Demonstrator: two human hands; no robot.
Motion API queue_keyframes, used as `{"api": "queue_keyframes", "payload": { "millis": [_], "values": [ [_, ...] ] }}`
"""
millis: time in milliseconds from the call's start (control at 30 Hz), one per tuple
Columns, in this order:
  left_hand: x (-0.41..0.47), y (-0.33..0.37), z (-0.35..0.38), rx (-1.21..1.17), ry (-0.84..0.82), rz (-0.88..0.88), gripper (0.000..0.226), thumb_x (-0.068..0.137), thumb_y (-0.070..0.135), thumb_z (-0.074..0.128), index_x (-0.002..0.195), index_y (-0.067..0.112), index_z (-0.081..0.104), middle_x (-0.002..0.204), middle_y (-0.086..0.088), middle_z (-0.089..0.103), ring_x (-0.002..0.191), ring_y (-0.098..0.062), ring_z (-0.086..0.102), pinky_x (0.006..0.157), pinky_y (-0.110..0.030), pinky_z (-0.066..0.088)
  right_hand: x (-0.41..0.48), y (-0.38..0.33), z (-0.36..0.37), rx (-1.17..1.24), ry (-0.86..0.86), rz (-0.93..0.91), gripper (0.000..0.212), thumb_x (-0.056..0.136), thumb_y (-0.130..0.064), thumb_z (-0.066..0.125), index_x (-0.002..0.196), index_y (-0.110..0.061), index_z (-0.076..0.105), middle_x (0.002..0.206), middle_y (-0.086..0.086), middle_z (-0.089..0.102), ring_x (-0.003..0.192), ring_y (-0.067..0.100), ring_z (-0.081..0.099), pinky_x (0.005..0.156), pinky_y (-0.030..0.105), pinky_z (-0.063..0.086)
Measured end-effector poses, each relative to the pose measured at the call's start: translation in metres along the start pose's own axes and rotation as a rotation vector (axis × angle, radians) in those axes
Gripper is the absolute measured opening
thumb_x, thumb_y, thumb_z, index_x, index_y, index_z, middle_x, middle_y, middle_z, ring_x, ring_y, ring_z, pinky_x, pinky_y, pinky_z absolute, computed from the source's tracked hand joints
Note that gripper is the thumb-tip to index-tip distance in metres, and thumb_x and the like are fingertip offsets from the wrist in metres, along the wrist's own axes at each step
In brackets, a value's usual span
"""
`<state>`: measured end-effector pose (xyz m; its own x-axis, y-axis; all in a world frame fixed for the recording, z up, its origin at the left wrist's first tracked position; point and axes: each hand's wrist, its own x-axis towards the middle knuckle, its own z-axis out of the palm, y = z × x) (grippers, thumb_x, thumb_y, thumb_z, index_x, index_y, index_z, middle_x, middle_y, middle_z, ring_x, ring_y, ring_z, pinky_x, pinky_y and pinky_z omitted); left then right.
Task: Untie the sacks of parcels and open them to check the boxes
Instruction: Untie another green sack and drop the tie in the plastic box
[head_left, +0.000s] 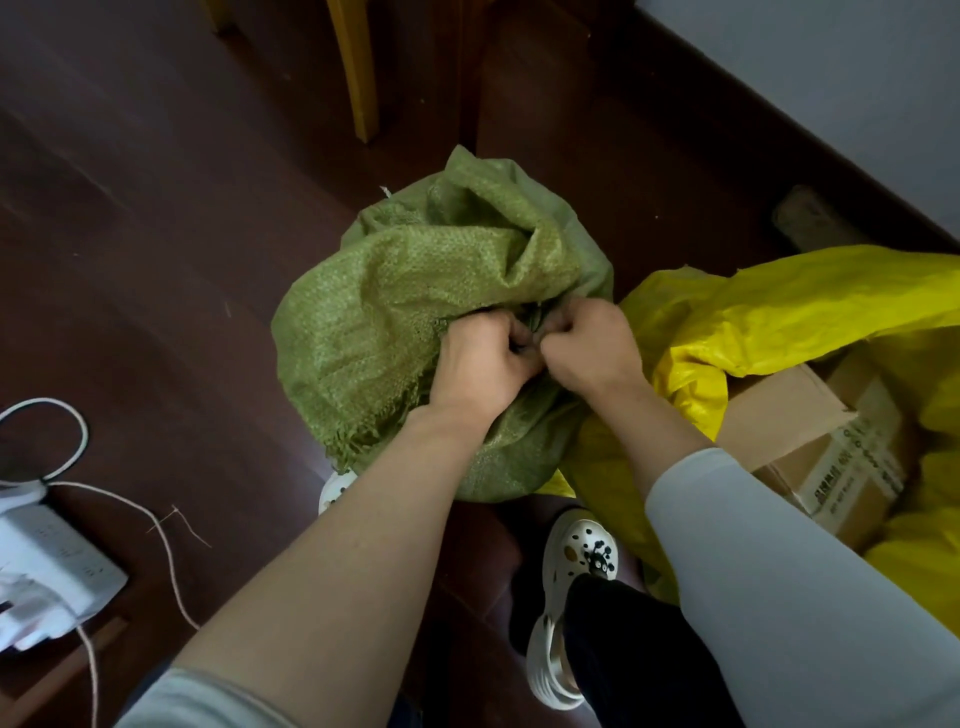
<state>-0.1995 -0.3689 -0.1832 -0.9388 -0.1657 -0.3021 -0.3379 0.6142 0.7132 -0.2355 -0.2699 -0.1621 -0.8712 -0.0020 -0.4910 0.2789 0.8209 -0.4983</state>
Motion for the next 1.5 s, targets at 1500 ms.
{"api": "queue_keyframes", "payload": {
  "millis": [1500],
  "values": [
    [0.017,-0.004,-0.024,0.063,-0.180,0.079,0.018,0.090,0.012,0.056,0.101,0.006,0.069,0.101,-0.011,0.070,0.097,-0.028,0.062,0.086,-0.037,0.050,0.002,0.002,-0.006,-0.276,0.111,-0.498,0.018,0.082,-0.017,0.063,0.090,-0.003,0.071,0.095,0.012,0.066,0.087,0.029,0.061,0.074,0.037,0.050]
  ]
}}
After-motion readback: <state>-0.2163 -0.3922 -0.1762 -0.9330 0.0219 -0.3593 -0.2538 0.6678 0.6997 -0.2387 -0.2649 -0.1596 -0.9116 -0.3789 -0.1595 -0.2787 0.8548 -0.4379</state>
